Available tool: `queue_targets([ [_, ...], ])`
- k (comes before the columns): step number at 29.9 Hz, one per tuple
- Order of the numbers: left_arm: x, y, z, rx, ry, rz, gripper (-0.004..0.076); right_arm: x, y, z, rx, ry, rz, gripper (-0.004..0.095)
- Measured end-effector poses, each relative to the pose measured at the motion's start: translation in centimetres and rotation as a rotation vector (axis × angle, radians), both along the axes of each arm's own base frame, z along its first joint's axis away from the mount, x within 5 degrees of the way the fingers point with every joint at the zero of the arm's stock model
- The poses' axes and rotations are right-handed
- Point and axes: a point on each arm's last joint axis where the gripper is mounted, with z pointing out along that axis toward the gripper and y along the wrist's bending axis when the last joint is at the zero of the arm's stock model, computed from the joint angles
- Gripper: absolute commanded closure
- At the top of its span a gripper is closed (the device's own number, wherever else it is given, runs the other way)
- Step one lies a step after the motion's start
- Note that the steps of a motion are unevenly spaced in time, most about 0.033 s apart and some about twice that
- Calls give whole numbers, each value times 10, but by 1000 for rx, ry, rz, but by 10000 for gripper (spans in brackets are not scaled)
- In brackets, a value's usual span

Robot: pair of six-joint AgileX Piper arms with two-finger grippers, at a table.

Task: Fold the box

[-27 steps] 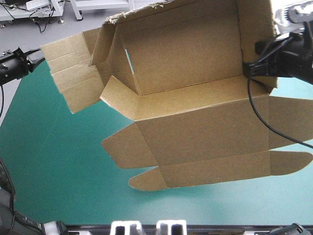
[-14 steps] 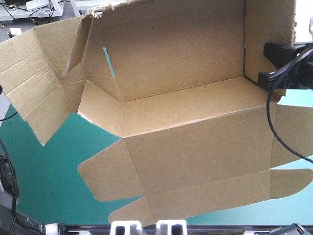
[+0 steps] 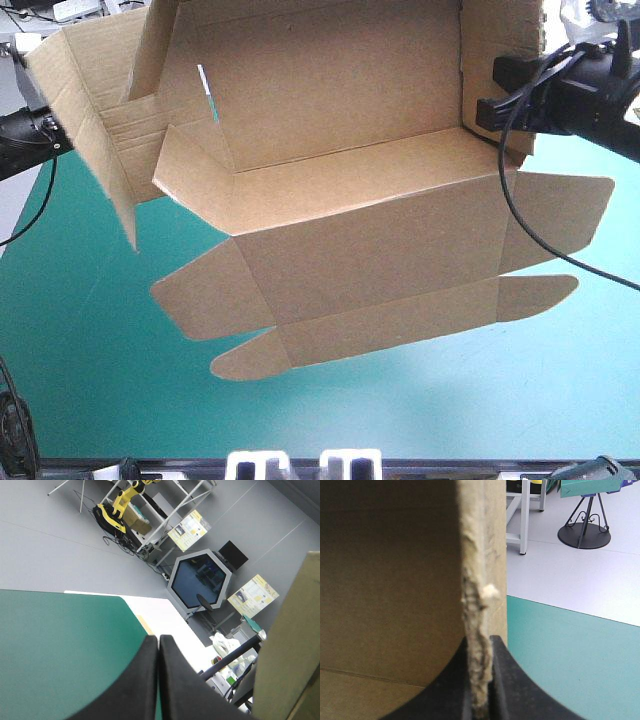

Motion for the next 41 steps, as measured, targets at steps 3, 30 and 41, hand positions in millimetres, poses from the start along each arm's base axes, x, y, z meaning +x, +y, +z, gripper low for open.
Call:
queue_targets([
  [3, -8, -3, 6, 9, -23, -4, 729, 11, 4, -3, 1, 9, 1, 926],
  [30, -59, -18, 38, 80, -137, -8, 730, 67, 29, -26, 28, 70, 30, 926],
  [41, -60, -18, 35, 121, -129, 1, 612, 79, 35, -34, 36, 96, 41, 925],
])
